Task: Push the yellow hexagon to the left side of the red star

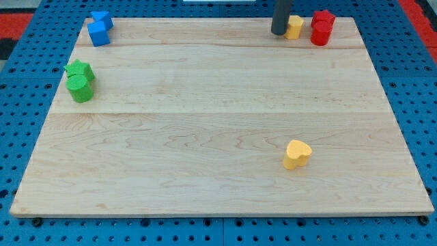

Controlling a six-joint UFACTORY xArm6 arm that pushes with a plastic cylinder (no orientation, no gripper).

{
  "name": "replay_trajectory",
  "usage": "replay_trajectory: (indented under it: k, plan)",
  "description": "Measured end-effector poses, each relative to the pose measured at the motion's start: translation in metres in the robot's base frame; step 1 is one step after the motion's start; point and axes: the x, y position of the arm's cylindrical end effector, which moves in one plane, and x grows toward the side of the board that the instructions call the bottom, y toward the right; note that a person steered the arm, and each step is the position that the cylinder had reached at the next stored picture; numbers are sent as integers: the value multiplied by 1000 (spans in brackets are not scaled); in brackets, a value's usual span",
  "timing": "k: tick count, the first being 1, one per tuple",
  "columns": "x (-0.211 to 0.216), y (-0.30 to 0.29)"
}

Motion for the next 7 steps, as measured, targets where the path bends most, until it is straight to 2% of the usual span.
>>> replay_trajectory:
  k: [5,6,7]
  plan:
    - [-9,32]
    - [2,23]
    - [60,14]
